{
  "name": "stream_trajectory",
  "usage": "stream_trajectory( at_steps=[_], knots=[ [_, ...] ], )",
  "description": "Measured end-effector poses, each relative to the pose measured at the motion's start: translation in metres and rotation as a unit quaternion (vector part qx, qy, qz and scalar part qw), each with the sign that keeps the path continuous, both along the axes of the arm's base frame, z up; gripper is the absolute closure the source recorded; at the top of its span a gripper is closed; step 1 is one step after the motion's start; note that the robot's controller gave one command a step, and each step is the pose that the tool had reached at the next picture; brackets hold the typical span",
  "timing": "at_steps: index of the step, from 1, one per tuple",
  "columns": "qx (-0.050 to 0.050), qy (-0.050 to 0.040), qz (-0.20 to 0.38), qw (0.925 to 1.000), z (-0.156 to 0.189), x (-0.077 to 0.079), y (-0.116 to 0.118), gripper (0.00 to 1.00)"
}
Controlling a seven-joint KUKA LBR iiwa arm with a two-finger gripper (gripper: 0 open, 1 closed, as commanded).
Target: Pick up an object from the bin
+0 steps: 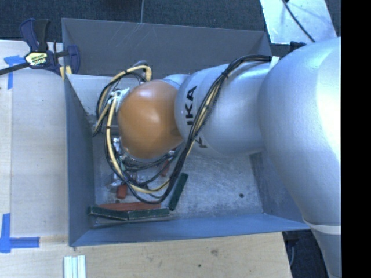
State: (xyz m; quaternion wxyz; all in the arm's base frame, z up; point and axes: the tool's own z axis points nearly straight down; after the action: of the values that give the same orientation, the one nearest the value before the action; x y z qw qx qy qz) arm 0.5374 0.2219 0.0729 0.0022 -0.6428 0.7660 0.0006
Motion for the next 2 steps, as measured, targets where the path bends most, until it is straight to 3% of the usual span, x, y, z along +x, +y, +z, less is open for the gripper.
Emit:
stream_trajectory(
  at_steps=[1, 2],
  knots=[
    [0.000, -0.0028, -0.006, 1.0000, 0.011, -0.028, -0.039, 1.00],
    [0.000, 0.0000, 0.372, 0.9281, -0.002, 0.003, -0.036, 1.00]
  ],
)
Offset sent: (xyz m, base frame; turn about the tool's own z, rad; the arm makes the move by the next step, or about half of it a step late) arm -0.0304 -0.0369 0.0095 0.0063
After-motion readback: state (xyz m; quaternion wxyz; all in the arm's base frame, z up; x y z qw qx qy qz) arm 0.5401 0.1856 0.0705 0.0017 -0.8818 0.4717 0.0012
